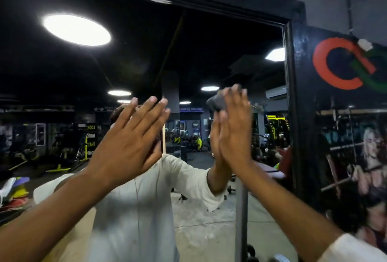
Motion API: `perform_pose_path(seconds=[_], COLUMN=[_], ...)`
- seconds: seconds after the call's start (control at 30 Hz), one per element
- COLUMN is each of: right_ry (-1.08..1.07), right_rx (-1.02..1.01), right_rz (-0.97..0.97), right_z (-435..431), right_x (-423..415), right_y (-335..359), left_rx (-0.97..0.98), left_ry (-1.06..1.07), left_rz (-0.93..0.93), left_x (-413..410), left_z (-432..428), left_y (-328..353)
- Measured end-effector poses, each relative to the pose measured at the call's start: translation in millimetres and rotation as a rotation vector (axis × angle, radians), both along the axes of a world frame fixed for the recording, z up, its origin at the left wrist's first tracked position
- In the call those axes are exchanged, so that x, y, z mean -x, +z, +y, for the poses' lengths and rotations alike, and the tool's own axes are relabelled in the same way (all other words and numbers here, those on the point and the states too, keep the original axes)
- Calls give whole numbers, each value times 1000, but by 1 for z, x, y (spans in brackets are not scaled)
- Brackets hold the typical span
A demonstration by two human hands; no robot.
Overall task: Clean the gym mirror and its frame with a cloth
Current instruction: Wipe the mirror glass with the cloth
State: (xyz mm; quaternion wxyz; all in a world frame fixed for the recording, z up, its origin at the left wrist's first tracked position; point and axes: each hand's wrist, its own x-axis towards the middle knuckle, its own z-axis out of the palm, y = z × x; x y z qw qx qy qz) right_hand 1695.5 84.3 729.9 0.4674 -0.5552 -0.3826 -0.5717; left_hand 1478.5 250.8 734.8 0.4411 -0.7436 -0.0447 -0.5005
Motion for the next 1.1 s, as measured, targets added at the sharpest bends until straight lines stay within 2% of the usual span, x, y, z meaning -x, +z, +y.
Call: perform_pose_path(seconds=[0.1,0.13,0.17,0.23,0.3,0.37,0.4,0.47,0.53,0.6,0.67,0.73,0.8,0.83,0.9,1.0,1.07,1.1], right_ry=[-63,-128,-205,-249,-86,22,25,-45,-59,-135,-148,-18,117,104,31,10,-23,-38], right_rx=[434,510,519,356,57,-41,25,289,573,645,445,156,-15,2,158,552,629,563], right_rz=[-353,-478,-519,-304,-3,62,29,-199,-513,-688,-510,-175,-67,-80,-226,-657,-837,-789], right_z=[-6,-16,-27,-37,-37,-19,-10,6,3,-7,-3,0,15,29,57,82,81,82], right_x=[3,-10,-27,-55,-61,-39,-23,7,18,2,-13,-9,14,33,81,123,114,110], right_y=[-60,-57,-43,-5,18,5,-15,-63,-93,-67,-9,53,81,76,31,-41,-16,12], left_rx=[-100,-92,-81,-67,-41,-2,14,31,28,38,68,102,145,168,185,171,191,203], left_ry=[33,31,23,1,-1,17,30,45,57,77,97,113,125,128,132,124,114,113], left_rz=[127,125,109,73,32,-9,-11,20,56,44,5,-34,-77,-95,-107,-102,-128,-143], left_x=[-8,-9,-10,-10,-9,-9,-9,-7,3,19,39,60,80,90,106,128,149,159], left_z=[-1,-2,-3,-5,-6,-7,-7,-9,-7,0,12,26,40,46,56,72,86,95], left_y=[-12,-16,-19,-22,-21,-21,-21,-20,-16,-13,-9,-4,3,7,13,23,34,39])
